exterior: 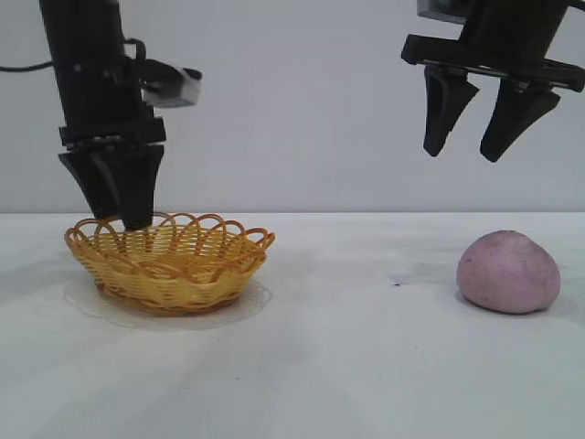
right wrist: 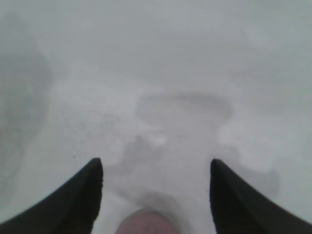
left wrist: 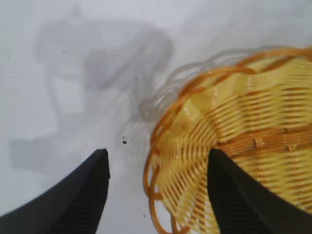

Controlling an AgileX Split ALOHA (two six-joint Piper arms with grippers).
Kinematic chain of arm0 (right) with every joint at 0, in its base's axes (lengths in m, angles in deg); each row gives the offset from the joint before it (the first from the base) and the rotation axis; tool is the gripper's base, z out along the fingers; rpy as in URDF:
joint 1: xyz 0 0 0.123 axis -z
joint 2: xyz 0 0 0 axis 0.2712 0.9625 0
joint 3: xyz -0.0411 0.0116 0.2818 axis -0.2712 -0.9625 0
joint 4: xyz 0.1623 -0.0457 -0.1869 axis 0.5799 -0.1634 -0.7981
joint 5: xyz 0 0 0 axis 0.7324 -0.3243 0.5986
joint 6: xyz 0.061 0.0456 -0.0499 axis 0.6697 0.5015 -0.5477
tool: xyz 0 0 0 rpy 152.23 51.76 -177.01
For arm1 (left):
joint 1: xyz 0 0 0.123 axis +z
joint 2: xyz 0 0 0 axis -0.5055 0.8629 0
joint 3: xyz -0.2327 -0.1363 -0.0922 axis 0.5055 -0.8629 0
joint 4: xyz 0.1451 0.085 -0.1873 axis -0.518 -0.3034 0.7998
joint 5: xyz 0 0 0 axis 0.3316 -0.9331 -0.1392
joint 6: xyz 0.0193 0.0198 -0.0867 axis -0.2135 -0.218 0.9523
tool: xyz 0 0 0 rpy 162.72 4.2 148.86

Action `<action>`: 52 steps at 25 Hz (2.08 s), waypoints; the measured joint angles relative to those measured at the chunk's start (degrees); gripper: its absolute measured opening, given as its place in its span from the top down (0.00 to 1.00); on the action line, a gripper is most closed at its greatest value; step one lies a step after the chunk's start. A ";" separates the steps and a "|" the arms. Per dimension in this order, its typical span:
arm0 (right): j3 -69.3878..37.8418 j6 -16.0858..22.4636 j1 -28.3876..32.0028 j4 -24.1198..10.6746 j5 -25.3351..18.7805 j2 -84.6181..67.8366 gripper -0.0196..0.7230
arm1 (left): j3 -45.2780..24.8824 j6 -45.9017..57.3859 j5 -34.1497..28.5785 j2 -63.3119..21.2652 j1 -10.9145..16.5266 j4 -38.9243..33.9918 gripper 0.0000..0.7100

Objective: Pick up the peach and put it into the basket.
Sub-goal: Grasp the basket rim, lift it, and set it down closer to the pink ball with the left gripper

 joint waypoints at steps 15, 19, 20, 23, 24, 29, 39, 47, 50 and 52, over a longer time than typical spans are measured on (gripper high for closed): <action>0.00 0.00 0.00 0.00 0.00 0.00 0.42 | 0.94 13.89 -6.56 -0.87 0.00 0.47 1.00; 0.00 0.00 0.00 0.00 0.00 0.00 0.42 | 0.94 22.26 -8.13 -2.79 0.00 2.05 1.00; 0.00 0.00 0.00 0.00 0.00 0.00 0.42 | 0.94 23.65 -8.27 -3.19 0.00 3.01 1.00; 0.00 0.00 0.00 0.00 0.00 0.00 0.42 | 0.94 25.51 -8.26 -4.72 0.00 8.16 1.00; 0.00 0.00 0.00 0.00 0.00 0.00 0.42 | 0.94 25.62 -8.26 -5.17 0.00 10.66 1.00; 0.00 -0.02 0.00 0.00 0.42 0.00 0.42 | -5.42 26.11 -4.72 -6.74 -0.10 21.10 1.00; 0.00 -0.02 0.00 0.04 1.13 0.00 0.42 | -13.53 26.48 6.04 -6.74 -2.24 26.33 1.00; 0.00 -0.02 0.00 0.13 1.25 0.00 0.42 | -13.53 26.58 7.44 -3.65 -2.24 28.28 1.00; 0.00 -0.02 0.00 0.13 1.25 0.00 0.42 | -13.53 26.58 7.55 -3.52 -2.24 28.37 0.90; 0.00 -0.02 0.00 0.17 1.25 0.00 0.42 | -13.53 26.58 7.55 -3.52 -2.24 28.37 0.83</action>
